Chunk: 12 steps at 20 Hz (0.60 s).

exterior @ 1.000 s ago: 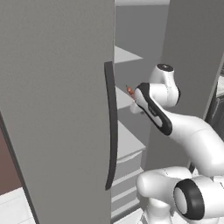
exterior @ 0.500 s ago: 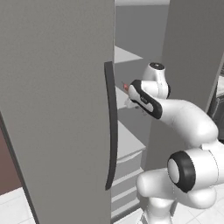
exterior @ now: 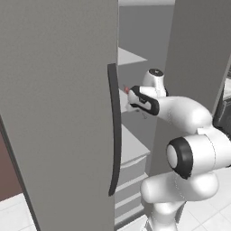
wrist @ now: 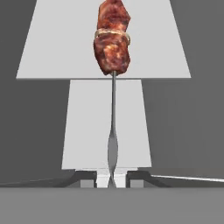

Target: Store the kebab skewer in the freezer for long-term storage. Close the freezer door after placing the cooked food.

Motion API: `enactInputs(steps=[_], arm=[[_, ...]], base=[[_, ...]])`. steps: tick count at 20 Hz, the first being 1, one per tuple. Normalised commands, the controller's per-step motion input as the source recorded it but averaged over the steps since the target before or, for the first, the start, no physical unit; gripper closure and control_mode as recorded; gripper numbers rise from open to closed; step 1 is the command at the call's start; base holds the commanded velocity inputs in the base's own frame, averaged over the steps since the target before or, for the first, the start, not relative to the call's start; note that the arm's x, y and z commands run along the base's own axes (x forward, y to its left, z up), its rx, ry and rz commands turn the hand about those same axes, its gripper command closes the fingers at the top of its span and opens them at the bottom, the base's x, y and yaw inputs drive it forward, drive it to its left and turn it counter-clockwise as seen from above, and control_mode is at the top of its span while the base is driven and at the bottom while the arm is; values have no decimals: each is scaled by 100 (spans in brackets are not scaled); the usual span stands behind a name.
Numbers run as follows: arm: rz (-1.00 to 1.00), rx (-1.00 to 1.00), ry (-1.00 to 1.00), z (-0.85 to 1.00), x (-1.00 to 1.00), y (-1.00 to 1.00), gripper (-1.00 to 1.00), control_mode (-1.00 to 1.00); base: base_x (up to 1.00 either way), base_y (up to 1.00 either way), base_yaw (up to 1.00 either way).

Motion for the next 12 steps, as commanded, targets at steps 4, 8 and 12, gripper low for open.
enactInputs(steps=[4, 8, 12], arm=[[0, 0, 0, -13, 58, 3, 100, -100], [0, 0, 0, -8, 58, 2, 100, -100], [0, 0, 0, -11, 57, 5, 100, -100]], base=[[0, 0, 0], [0, 0, 0], [0, 0, 0]])
